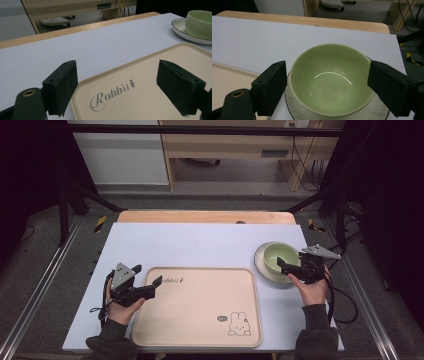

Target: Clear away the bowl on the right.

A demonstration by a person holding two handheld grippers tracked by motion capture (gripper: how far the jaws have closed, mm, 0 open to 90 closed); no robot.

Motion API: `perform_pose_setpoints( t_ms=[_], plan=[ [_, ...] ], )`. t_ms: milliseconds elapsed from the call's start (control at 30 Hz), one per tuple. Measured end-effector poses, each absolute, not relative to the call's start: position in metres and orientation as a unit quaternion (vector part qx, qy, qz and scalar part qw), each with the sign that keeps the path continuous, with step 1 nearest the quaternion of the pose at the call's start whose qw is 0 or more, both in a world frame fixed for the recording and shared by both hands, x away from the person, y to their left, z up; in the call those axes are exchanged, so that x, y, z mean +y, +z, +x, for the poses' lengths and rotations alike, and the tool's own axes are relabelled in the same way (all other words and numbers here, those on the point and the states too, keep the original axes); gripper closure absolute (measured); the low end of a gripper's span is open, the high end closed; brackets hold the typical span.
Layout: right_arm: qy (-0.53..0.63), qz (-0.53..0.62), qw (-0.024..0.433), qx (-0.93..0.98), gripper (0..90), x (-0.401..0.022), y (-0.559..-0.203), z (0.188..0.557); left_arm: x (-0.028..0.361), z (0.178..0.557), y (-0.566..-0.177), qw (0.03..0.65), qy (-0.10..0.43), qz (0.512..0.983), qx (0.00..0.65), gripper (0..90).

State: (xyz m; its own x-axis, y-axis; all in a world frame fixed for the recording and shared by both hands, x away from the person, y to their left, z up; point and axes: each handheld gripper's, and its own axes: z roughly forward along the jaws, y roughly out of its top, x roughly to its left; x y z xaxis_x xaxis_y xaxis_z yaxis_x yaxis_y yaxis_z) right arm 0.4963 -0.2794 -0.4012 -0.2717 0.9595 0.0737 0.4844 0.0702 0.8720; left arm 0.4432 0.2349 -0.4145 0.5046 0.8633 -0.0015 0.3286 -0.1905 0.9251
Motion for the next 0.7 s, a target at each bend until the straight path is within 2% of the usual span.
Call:
perform_pose_setpoints(
  t_ms=[700],
  plan=[
    [0.408,0.556,0.277,0.669,17.5,-0.291,-0.407,0.521,0.235,0.443,-0.415,0.481,0.279,0.721,0.413,16.8]
  ],
)
